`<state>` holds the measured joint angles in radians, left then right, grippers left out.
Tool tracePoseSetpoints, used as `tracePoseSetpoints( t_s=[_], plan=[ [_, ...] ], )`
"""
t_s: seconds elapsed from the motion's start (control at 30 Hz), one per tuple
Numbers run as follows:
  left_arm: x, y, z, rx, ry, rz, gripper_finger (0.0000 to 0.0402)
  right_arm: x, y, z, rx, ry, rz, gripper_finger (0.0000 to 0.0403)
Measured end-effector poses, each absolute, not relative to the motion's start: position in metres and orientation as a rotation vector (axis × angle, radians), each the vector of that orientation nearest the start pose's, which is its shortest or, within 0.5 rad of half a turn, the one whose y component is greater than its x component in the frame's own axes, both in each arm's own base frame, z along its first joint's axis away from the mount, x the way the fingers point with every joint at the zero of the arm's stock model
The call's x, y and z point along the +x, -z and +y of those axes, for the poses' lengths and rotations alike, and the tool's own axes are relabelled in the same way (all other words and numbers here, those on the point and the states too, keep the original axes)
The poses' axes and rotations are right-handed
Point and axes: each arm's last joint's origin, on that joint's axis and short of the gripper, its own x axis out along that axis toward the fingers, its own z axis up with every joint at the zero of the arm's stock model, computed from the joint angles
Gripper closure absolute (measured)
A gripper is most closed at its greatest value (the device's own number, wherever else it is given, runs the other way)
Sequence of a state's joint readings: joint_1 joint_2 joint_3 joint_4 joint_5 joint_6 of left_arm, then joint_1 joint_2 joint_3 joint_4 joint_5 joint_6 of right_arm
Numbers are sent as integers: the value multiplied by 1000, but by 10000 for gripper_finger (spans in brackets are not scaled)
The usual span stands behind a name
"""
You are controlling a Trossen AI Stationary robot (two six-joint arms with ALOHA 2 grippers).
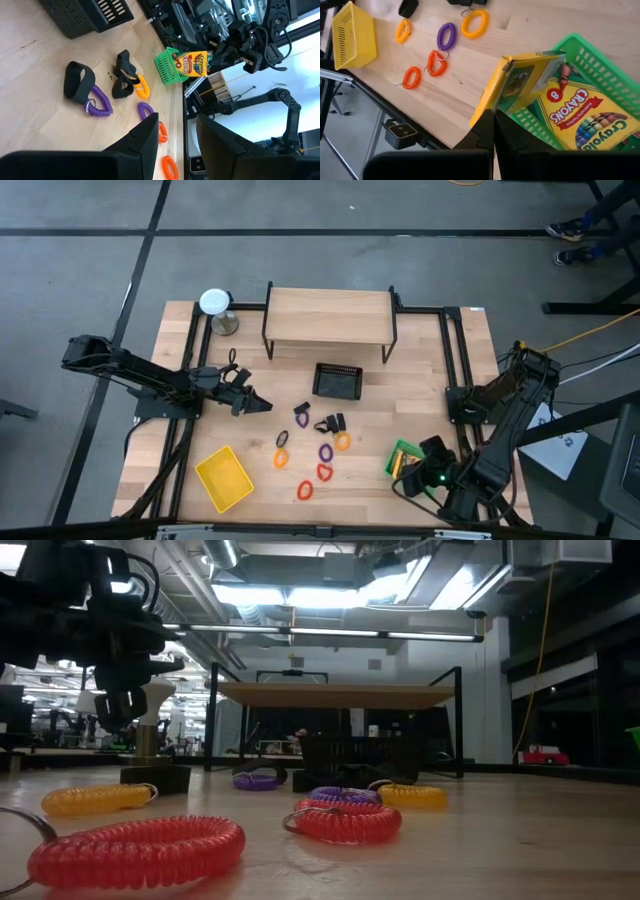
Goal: Pick & Place Office Desk Supplies
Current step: Stack the crayon box on top of the crayon box in the green basket
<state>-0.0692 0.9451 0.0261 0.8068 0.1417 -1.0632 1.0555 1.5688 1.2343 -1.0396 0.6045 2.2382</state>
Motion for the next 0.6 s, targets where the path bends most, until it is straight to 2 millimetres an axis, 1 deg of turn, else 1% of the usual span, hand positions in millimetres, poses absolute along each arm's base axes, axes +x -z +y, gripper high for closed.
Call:
tracePoseSetpoints(
  t_s=[0.2, 0.33, 0.6],
  plan=[
    [157, -148, -15, -1070, 127, 212, 272, 153, -254, 245, 1027, 665, 743, 400],
    [157, -148, -14, -1074, 113, 204, 272, 151, -253, 245, 1027, 678, 808, 401],
    [157, -148, -14, -1088, 106, 201, 272, 143, -251, 242, 959, 717, 886, 398]
  ],
)
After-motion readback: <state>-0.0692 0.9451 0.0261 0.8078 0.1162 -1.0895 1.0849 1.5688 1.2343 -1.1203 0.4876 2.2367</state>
